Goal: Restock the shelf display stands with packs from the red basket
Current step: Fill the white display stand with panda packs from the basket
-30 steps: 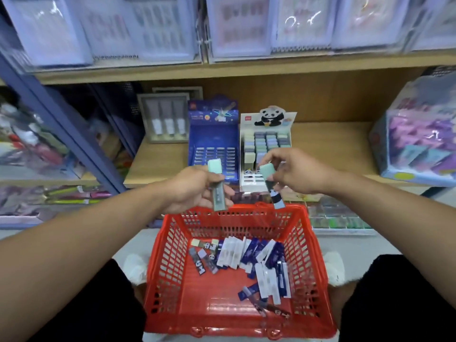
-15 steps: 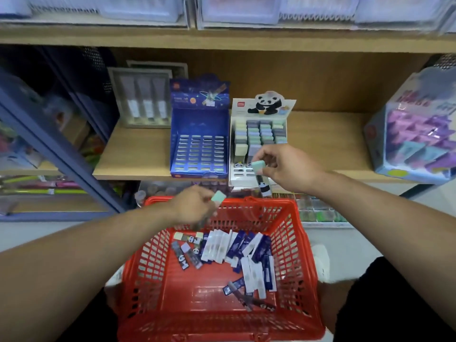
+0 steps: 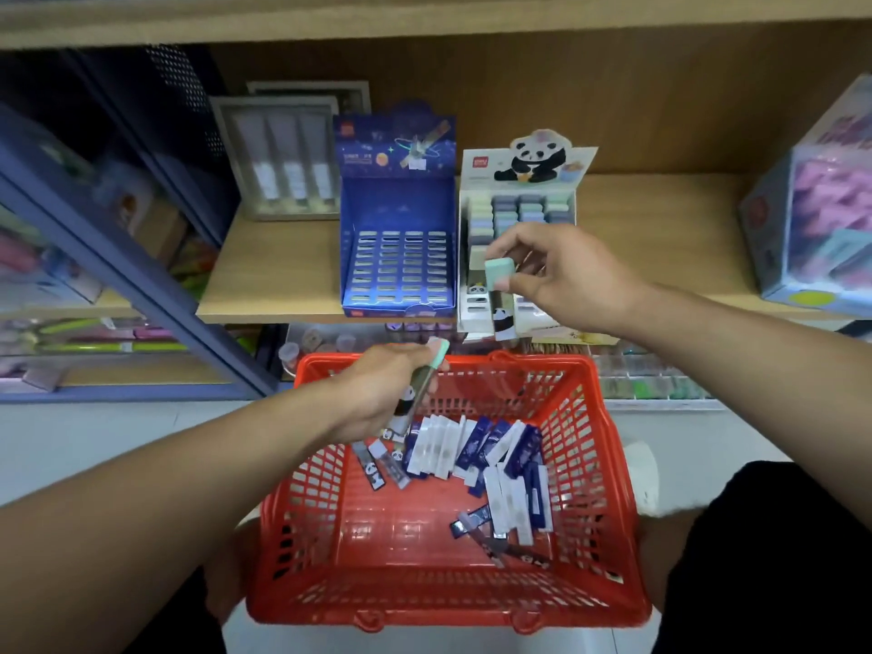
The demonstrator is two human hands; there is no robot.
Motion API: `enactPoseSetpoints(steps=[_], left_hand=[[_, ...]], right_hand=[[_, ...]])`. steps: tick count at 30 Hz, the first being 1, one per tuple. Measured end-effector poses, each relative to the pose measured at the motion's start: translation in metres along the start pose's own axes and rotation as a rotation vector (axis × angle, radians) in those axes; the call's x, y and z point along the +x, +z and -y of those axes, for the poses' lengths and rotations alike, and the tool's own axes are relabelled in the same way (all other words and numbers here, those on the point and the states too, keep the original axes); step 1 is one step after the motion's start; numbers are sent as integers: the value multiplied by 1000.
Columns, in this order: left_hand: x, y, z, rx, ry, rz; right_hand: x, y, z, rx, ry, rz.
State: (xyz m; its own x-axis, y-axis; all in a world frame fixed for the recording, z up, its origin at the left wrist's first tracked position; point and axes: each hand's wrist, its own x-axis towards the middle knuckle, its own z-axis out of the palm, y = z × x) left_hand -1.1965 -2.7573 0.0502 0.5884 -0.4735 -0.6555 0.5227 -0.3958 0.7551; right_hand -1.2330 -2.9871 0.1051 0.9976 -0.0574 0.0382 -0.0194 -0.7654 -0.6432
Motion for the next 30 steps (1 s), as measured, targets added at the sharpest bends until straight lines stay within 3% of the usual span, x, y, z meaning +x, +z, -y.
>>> enactPoseSetpoints(steps=[5, 9, 15, 30], left_hand=[[-6, -6, -27, -205, 103, 0], [-2, -17, -44, -38, 190, -111], [0, -15, -64, 273, 458, -266], [12, -8, -71, 231, 515, -317]], right_hand=[[5, -7, -1, 67, 29, -120], [6, -6, -4, 57, 62, -159], [10, 6, -6, 5, 51, -235], [16, 23, 1, -68, -56, -246]])
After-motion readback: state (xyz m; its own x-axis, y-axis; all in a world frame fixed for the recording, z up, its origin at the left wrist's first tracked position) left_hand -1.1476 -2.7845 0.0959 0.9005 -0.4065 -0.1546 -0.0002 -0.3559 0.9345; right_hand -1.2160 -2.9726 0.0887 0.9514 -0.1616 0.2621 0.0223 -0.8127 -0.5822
